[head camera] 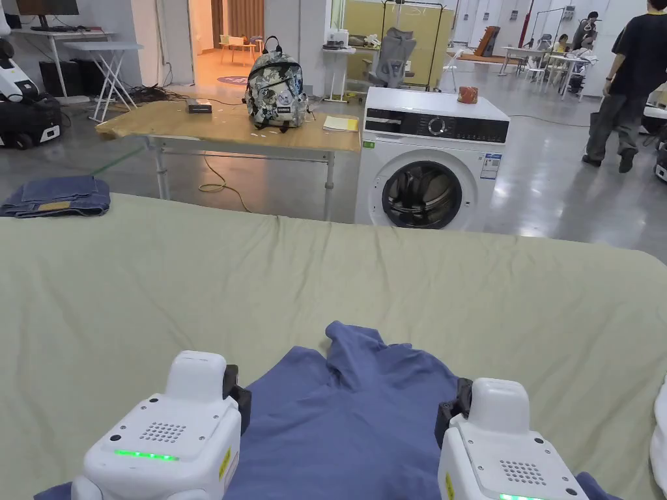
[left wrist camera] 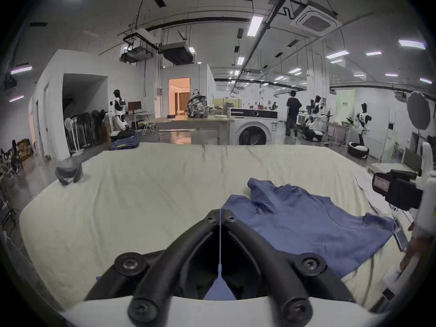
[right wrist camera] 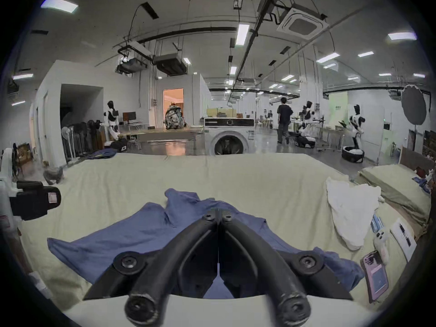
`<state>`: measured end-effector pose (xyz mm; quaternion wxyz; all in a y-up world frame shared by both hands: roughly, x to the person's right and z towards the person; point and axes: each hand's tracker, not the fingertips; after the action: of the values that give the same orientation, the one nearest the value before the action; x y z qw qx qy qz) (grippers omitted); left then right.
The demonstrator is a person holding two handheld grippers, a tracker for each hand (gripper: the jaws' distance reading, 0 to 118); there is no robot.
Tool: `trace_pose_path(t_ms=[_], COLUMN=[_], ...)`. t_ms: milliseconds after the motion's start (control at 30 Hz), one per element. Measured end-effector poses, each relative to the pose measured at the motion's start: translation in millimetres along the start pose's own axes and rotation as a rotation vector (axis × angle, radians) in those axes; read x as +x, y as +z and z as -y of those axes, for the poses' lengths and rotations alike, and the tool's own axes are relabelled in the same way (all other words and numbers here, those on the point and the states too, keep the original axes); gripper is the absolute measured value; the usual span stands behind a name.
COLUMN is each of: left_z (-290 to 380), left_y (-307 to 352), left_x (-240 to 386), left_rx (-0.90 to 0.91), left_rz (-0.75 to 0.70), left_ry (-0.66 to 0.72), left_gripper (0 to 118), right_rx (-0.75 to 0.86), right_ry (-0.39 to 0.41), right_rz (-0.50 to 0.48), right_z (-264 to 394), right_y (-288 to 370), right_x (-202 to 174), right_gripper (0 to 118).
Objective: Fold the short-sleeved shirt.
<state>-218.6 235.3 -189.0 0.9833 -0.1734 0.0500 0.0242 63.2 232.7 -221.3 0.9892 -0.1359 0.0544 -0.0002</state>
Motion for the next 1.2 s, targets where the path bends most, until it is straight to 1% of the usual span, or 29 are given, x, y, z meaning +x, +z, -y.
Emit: trace_pose_path(t_ms=[67,167,233,300,367,467,500,533,600,633,667,700,767,833,867,900,933,967,1033,1067,1133,1167,1200], left_z=[-1,-3,0,4,13,25,28,32,36,39,43,43,49,55,61,66,70,71,69,68,63,63,64], left_y=[1,0,-2,-3,-10,-16,-19,-23,-28,-31,-35,-36,-42,-48,-51,-54,-56,-55,-54,-52,-46,-46,-45], left_x=[-9,-43,-74,-106,-143,-183,-191,-200,-201,-204,-207,-206,-206,-203,-199,-194,-190,-186,-174,-168,-161,-157,-153], left_rx=[-0.031,-0.16,-0.233,-0.306,-0.44,-0.529,-0.56,-0.594,-0.631,-0.632,-0.659,-0.675,-0.686,-0.719,-0.744,-0.769,-0.773,-0.775,-0.742,-0.729,-0.72,-0.724,-0.723], left_rz=[-0.026,-0.031,-0.029,-0.031,-0.031,-0.011,-0.026,-0.042,-0.11,-0.102,-0.107,-0.136,-0.173,-0.189,-0.197,-0.203,-0.201,-0.269,-0.27,-0.266,-0.227,-0.226,-0.224], left_ry=[-0.003,0.007,0.043,0.113,0.187,0.358,0.369,0.375,0.348,0.352,0.38,0.419,0.453,0.437,0.432,0.432,0.426,0.348,0.299,0.279,0.28,0.28,0.25], left_gripper=[0,0,0,0,0,0,0,10,46,66,78,78,78,77,65,57,51,47,44,37,3,1,0], right_rx=[-0.006,-0.029,-0.035,-0.053,-0.079,-0.102,-0.107,-0.116,-0.124,-0.128,-0.135,-0.14,-0.148,-0.158,-0.166,-0.172,-0.179,-0.186,-0.192,-0.195,-0.199,-0.201,-0.203], right_ry=[0.001,0.034,0.048,0.068,0.082,0.104,0.106,0.106,0.113,0.119,0.127,0.129,0.132,0.131,0.129,0.129,0.131,0.137,0.144,0.148,0.15,0.149,0.148], right_rz=[-0.008,-0.015,-0.019,-0.023,-0.037,-0.041,-0.042,-0.047,-0.049,-0.049,-0.048,-0.05,-0.048,-0.045,-0.045,-0.043,-0.043,-0.044,-0.043,-0.043,-0.041,-0.042,-0.043], right_z=[1,5,10,14,19,25,26,27,29,30,31,32,34,37,38,40,42,43,45,46,47,48,48], right_y=[0,-2,-4,-7,-10,-14,-16,-17,-19,-20,-22,-23,-23,-25,-25,-26,-26,-26,-26,-26,-26,-26,-27], right_x=[0,3,6,9,11,12,13,13,13,13,13,13,14,15,16,16,16,16,17,17,18,18,19], right_gripper=[0,0,0,0,0,0,0,0,0,0,0,0,0,0,0,0,0,0,0,0,0,0,0])
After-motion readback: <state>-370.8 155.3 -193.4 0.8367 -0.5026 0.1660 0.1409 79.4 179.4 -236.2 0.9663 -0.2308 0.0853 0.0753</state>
